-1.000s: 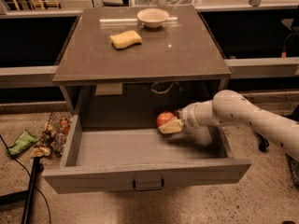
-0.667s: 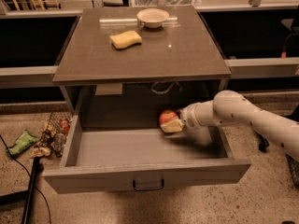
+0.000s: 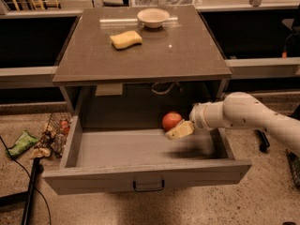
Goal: Place apple into top drawer
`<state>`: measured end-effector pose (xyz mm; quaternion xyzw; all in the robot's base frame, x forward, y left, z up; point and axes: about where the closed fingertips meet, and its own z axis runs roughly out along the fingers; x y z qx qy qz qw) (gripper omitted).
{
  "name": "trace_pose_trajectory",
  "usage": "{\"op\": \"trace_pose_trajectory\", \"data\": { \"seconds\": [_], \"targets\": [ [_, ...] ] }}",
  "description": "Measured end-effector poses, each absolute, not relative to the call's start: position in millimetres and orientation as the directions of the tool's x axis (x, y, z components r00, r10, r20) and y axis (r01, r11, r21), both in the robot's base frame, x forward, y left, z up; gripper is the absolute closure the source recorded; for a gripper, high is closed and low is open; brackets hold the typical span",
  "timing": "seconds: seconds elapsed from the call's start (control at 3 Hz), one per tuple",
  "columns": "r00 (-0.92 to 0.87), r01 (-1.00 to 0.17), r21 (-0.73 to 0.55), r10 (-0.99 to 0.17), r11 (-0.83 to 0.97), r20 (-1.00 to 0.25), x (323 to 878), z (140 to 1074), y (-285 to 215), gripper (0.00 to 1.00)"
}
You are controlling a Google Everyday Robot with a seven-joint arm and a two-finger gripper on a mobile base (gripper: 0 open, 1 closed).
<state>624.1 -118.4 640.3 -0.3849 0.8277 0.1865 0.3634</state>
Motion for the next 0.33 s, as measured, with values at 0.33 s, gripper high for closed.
{"op": "trace_pose_trajectory", "data": {
  "seconds": [0.33],
  "targets": [
    [-0.411,-0.748,-0.026,-0.494,0.663,-0.766,608.5,668.4,-138.8,0.0]
  ]
}}
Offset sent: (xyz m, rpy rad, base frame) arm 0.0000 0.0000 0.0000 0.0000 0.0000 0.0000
